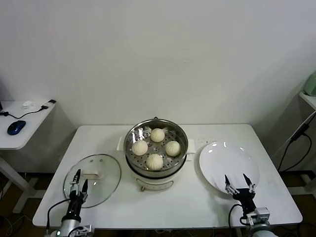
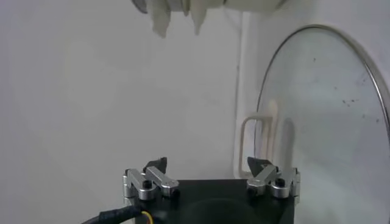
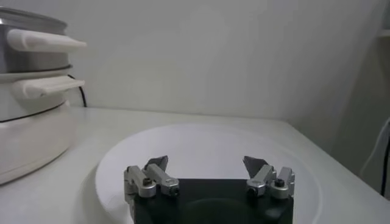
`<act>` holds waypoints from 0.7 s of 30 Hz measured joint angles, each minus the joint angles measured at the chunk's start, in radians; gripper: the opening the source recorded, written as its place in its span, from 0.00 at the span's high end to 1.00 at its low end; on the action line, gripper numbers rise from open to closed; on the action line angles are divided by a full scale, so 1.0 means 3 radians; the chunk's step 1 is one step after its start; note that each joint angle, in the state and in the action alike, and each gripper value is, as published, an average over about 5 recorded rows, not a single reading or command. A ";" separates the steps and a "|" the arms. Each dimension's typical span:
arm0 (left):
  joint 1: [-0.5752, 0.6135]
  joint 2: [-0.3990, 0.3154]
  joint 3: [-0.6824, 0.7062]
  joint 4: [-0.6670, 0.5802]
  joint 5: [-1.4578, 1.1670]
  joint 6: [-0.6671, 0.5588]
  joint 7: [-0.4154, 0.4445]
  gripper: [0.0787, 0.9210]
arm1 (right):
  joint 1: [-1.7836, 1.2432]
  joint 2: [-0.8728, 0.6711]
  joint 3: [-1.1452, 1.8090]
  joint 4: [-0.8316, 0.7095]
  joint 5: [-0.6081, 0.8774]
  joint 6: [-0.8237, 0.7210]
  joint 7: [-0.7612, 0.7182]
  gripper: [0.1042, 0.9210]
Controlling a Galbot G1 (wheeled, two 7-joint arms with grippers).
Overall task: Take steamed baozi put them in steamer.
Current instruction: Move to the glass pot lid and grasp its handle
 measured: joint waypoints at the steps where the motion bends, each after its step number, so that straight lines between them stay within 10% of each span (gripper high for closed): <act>1: -0.0024 -0.0002 0.0007 0.0022 0.0023 0.0006 0.0003 0.12 | -0.0004 0.0002 0.0005 0.0003 -0.0001 -0.0002 0.0006 0.12; 13: -0.0318 0.0015 0.0068 0.0271 0.0125 0.0071 0.0016 0.13 | -0.0028 0.0025 0.0029 0.0009 -0.0014 -0.0004 0.0034 0.12; 21: -0.0445 -0.0014 0.0105 0.0422 0.0142 0.0079 0.0020 0.36 | -0.0010 0.0026 0.0018 0.0007 -0.0018 -0.0008 0.0041 0.12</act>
